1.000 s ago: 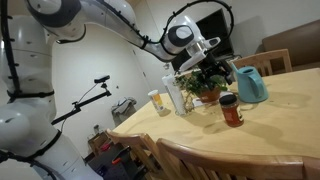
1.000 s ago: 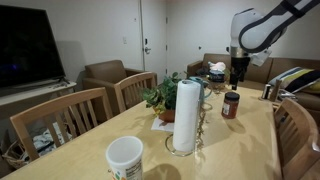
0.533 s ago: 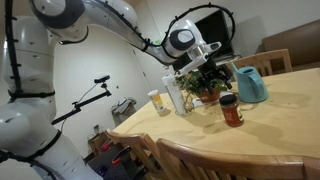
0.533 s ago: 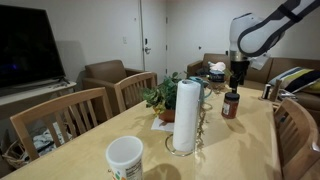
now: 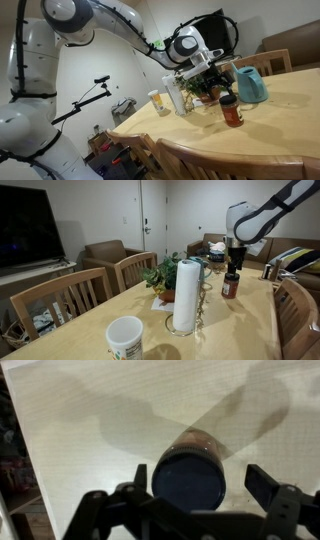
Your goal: Uncover the jar and put the lid on the table
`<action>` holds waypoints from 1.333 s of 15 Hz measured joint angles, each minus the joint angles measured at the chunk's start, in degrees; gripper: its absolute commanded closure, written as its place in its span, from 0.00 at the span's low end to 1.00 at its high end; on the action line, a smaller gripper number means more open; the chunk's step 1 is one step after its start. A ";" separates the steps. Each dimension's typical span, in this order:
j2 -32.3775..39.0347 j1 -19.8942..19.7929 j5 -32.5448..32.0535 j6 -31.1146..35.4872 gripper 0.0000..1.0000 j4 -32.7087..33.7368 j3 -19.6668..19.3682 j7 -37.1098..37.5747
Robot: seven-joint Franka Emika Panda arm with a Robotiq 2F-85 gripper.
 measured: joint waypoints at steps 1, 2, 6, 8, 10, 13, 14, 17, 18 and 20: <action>0.44 0.01 0.00 0.00 0.00 0.51 0.00 0.00; 0.88 0.01 0.00 0.00 0.00 1.06 0.00 0.00; 2.80 0.03 0.00 0.00 0.00 3.60 0.01 -0.11; 3.90 0.04 0.00 0.00 0.00 5.00 0.01 -0.11; 5.01 0.04 0.00 0.00 0.00 6.37 0.02 -0.29; 6.63 0.04 0.00 -0.07 0.00 8.23 0.03 -1.15; 7.12 0.04 0.00 -0.26 0.00 8.73 0.03 -1.31; 8.45 0.05 0.00 -1.91 0.00 10.24 0.03 -1.36; 8.74 0.05 0.00 -2.45 0.00 10.60 0.03 -1.36; 8.97 0.11 -0.01 -3.38 0.00 10.87 0.01 -1.36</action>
